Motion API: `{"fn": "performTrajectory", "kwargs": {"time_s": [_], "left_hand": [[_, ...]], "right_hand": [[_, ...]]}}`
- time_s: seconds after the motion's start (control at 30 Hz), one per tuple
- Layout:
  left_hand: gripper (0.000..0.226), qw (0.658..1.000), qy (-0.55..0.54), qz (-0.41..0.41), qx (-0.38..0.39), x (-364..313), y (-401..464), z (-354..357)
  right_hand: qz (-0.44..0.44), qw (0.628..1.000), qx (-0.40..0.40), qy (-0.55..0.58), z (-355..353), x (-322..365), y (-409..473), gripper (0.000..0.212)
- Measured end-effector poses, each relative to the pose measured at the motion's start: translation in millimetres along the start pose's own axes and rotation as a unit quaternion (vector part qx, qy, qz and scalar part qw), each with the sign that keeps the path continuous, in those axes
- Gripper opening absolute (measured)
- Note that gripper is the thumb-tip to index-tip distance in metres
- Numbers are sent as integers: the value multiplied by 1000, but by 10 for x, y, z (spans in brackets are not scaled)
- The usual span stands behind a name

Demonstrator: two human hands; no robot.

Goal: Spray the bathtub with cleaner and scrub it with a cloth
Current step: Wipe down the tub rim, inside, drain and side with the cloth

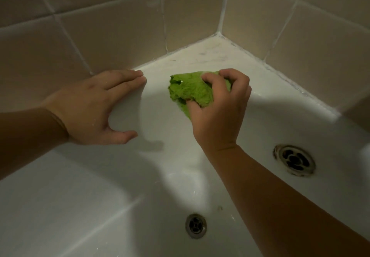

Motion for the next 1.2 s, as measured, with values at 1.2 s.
{"fn": "performTrajectory", "kwargs": {"time_s": [1.2], "left_hand": [[91,731,-556,-367,-149,-2432,-57,414]], "right_hand": [[397,681,478,388,-1535,-415,-521,29]]}}
Point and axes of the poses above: each hand's wrist, its own y-axis towards the middle knuckle, its own z-axis out of the palm, x = y × z, the point moved 4 cm from there along y, towards the middle knuckle, and after that the axes turned 8 degrees about -y, right-handed, at the moved point
